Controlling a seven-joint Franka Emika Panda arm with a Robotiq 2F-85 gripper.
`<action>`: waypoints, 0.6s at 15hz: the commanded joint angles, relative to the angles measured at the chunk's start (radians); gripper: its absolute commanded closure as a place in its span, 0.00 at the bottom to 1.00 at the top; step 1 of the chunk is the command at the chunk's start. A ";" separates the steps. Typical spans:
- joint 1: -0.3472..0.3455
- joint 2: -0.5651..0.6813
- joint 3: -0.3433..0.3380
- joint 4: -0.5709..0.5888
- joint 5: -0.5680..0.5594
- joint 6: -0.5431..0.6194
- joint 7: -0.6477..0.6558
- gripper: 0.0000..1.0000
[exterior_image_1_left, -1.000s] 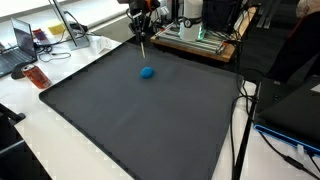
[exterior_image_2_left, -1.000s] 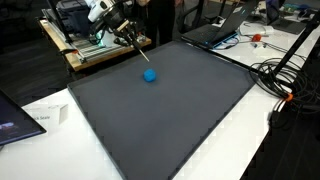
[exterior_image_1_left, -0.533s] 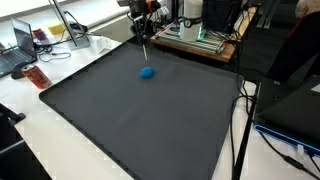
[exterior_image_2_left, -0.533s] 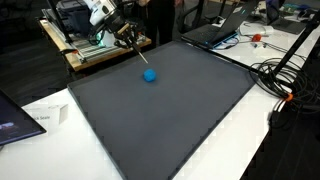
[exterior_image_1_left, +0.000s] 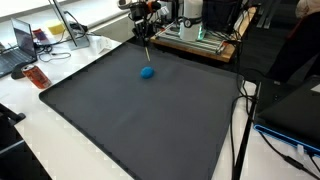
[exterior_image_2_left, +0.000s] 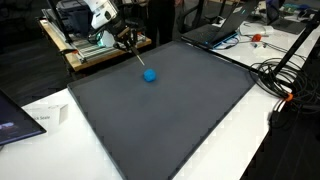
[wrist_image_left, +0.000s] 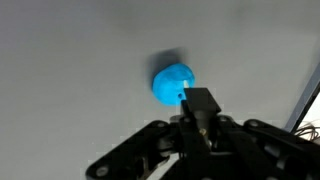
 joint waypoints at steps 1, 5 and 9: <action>0.000 0.000 0.000 0.000 0.000 0.000 0.001 0.88; 0.002 0.028 -0.018 0.032 0.043 -0.027 -0.056 0.97; 0.002 0.081 -0.028 0.061 0.073 -0.032 -0.085 0.97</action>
